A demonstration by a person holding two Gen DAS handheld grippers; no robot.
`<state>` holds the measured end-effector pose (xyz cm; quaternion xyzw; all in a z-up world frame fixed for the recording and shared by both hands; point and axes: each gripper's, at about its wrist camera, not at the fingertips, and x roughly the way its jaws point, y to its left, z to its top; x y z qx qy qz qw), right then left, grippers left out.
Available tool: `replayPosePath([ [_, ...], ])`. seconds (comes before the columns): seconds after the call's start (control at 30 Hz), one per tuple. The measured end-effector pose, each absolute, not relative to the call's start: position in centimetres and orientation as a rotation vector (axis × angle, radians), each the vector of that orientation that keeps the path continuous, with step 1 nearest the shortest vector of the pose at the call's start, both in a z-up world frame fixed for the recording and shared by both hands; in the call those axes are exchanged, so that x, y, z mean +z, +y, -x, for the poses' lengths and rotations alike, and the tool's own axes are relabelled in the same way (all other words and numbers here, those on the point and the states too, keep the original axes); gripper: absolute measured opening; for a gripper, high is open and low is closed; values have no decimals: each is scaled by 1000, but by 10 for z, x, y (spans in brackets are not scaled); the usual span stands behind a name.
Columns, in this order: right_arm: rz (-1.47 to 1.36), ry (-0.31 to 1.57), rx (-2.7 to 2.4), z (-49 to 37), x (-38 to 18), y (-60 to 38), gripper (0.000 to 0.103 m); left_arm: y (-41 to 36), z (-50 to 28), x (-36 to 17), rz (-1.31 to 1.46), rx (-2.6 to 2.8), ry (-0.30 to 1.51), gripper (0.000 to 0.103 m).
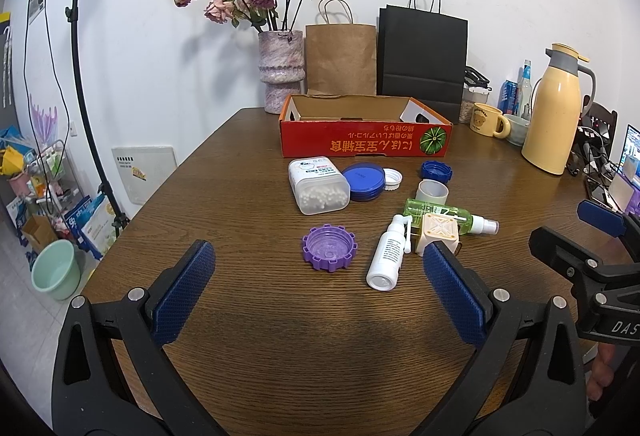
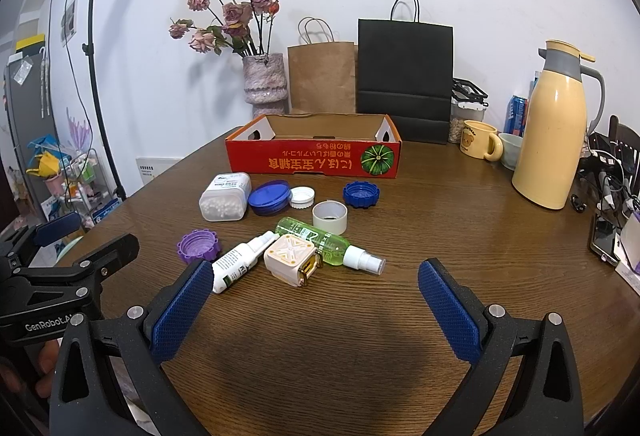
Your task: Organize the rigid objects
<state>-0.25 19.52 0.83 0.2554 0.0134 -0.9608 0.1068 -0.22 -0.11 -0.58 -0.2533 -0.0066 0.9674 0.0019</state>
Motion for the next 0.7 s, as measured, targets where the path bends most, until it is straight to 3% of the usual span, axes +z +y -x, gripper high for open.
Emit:
replayPosePath([
  [0.7,-762,48,-2826,5,6,193,103,2,5,-7,805,3028,-15,103],
])
